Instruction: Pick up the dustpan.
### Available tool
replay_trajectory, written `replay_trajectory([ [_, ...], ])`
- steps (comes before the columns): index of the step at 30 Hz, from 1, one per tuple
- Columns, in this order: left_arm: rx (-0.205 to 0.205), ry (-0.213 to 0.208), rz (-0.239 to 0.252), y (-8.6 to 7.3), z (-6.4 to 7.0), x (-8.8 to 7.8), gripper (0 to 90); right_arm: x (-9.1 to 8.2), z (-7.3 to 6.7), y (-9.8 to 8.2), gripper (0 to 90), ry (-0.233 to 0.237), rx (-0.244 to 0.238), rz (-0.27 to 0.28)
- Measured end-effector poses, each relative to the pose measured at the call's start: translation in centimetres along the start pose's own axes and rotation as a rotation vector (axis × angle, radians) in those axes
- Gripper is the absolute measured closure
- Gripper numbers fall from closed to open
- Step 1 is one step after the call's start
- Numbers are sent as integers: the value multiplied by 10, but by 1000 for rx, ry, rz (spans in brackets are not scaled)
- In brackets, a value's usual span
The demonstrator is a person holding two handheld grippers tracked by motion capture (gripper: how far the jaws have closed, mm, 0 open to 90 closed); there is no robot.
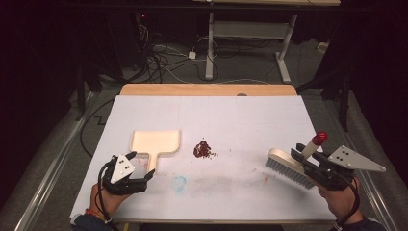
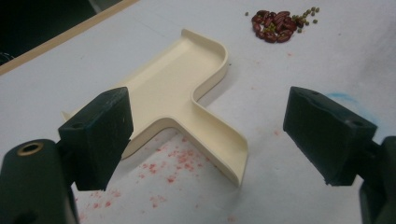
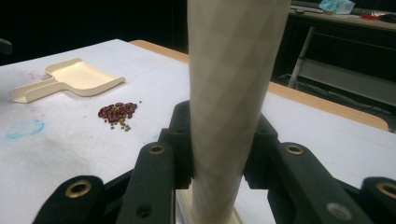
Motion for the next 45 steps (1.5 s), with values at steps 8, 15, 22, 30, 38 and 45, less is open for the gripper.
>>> replay_trajectory([
  [8,-17,-13,-11,-1,-2,1,163,0,3,1,704,-10,-10,3],
  [15,-78,6,-26,-3,-2,-7,162,3,-1,2,704,-4,-13,1],
  [22,-199,26,-70,11,8,-2,163,10,-4,3,703,8,-18,-7],
  [30,-480,-2,-140,0,-19,41,250,13,-8,4,703,28,-26,-8],
  [38,-461,64,-184,5,-29,69,345,15,-11,1,703,32,-29,-26],
  [45,-432,93,-176,9,-41,78,445,16,-12,-1,703,33,-32,-31],
])
Point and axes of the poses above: each handheld gripper's, and its own axes: x roughly forward along the jaws, y roughly out of its top, z roughly to its right, the point moved 2 cm from there along x, roughly forward along the jaws, and after that the axes turned 15 degrees about -y, right-handed, at the moved point
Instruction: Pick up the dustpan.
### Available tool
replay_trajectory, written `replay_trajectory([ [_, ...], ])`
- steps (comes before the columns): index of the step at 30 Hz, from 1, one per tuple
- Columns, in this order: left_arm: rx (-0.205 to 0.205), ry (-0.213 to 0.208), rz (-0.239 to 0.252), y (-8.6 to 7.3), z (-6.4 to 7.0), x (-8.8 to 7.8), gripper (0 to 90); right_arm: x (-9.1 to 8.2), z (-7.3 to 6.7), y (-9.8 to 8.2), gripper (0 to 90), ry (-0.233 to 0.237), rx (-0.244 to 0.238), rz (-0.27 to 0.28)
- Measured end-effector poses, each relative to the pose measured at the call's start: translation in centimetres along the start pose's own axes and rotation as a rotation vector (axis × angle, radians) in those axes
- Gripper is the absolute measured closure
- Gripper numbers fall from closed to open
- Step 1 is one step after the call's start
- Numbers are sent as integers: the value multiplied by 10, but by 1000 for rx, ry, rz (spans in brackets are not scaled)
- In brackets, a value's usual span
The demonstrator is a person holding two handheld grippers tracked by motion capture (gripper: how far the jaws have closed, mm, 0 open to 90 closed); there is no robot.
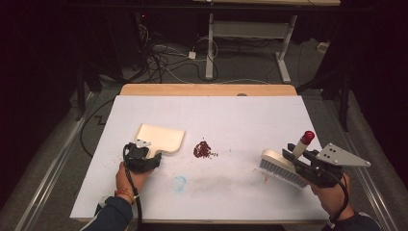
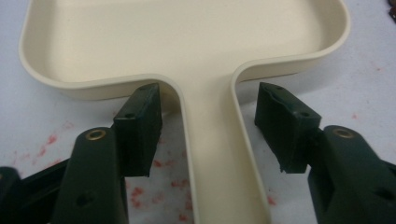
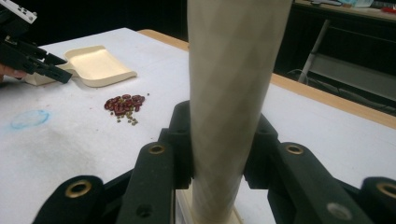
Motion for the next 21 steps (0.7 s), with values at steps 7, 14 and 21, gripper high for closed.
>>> replay_trajectory([
  [7,53,-53,-10,0,-1,-2,634,0,-2,-1,703,13,5,-3],
  [14,68,-55,-15,2,-3,-5,638,1,-3,-2,703,13,7,-6],
  [21,82,-43,19,6,-8,-16,640,3,-4,-2,703,7,7,1],
])
Point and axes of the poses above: each handheld gripper's, and its own axes: x roughly forward along the jaws, y roughly out of its top, z roughly to its right, the point moved 2 cm from there along x, roughly forward along the jaws, and after that the axes turned 15 degrees about -y, right-handed, at the moved point
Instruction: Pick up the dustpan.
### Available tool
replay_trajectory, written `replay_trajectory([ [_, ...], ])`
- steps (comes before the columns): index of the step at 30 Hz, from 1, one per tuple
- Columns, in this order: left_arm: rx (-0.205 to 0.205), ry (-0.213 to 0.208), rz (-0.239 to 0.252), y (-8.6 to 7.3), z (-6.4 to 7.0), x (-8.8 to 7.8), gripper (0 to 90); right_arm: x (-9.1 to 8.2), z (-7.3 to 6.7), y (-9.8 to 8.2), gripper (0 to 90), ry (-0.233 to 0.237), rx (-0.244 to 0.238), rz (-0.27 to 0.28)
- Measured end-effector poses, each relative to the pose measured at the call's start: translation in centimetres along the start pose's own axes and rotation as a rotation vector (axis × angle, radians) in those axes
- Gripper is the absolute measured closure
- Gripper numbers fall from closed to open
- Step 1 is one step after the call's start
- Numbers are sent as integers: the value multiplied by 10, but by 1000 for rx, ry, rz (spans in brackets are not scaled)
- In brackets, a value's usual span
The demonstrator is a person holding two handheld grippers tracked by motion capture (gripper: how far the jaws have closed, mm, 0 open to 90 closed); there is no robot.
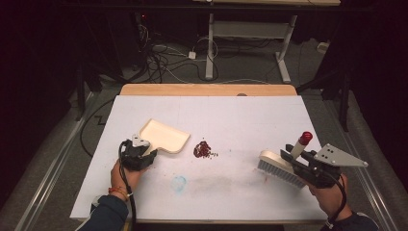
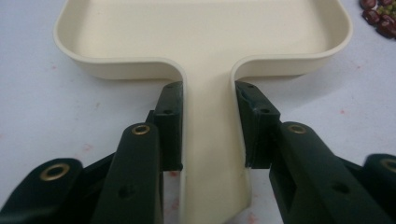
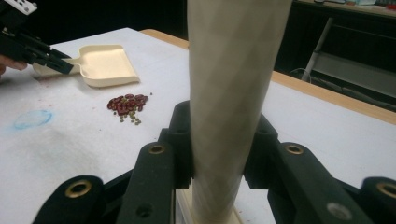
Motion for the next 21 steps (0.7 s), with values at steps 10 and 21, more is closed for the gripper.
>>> replay_trajectory([
  [10,30,-5,27,4,-3,-29,641,3,-2,-1,703,-5,10,1],
  [21,107,-86,-7,-1,8,-55,641,10,0,2,704,-9,8,2],
])
Point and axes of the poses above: each handheld gripper's, and its own axes: x roughly forward along the jaws, y roughly out of its top, z roughly to its right, the point moved 2 cm from there along x, roughly forward along the jaws, and after that the axes turned 15 degrees about -y, right-handed, at the moved point
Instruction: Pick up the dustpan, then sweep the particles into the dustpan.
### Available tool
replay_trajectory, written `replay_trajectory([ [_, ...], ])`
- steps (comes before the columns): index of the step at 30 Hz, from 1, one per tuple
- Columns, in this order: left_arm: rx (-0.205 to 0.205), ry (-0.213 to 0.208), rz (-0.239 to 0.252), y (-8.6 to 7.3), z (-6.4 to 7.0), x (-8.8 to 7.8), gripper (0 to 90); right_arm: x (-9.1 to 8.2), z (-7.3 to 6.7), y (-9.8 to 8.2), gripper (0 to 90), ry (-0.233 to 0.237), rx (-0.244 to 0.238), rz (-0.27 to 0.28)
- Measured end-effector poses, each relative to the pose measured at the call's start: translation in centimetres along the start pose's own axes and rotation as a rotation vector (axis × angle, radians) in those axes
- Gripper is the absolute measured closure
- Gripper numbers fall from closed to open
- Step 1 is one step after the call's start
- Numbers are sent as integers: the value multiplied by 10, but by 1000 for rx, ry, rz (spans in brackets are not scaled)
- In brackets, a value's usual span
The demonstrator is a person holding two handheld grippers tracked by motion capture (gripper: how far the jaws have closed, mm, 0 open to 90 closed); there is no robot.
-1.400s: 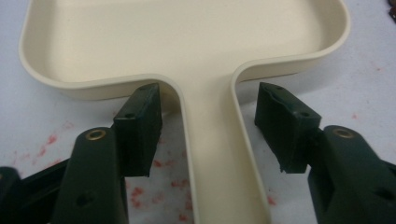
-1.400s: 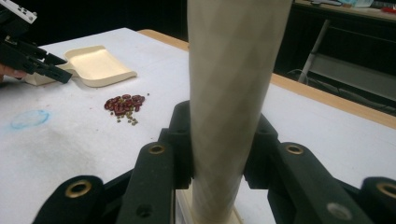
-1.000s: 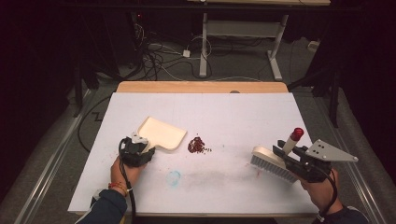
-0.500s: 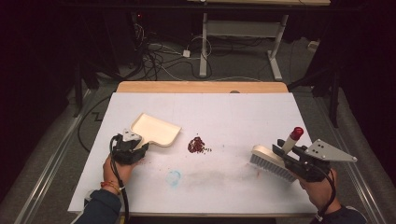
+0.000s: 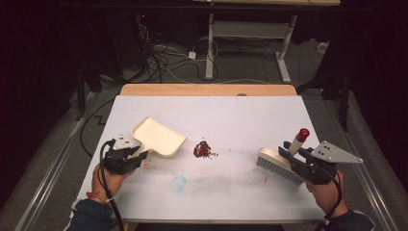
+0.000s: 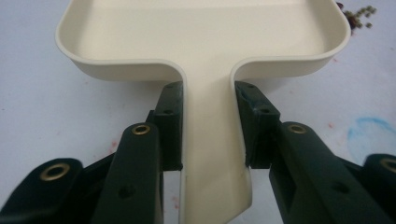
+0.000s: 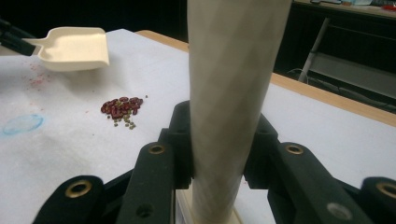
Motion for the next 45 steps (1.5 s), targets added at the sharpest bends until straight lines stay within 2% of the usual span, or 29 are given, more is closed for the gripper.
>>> replay_trajectory([
  [7,5,-33,-46,-12,10,-9,641,3,1,0,704,6,14,-6],
  [15,18,-108,-86,-26,17,-12,640,6,2,1,704,-4,16,-9],
  [23,52,-136,-134,-30,28,-8,639,10,0,2,704,-4,13,-15],
  [30,73,-151,-148,-26,34,-2,639,16,-6,5,704,12,21,-14],
  [34,85,-154,-151,-24,37,4,639,26,-9,5,704,21,23,-22],
  [35,80,-155,-152,-25,37,5,639,33,-10,7,704,24,41,-30],
  [38,79,-155,-157,-26,38,7,639,40,-11,10,704,22,36,-29],
  [43,84,-148,-161,-26,40,8,638,67,-18,28,704,2,23,-3],
  [44,87,-149,-160,-25,40,9,638,67,-18,28,704,2,23,-3],
  [45,90,-153,-160,-25,41,9,639,77,-20,33,704,-6,39,1],
])
Point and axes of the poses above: each handheld gripper's, and its own axes: x roughly forward along the jaws, y roughly out of its top, z roughly to its right, the point moved 2 cm from there along x, roughly forward along the jaws, and after that the axes turned 15 degrees about -y, right-handed, at the moved point
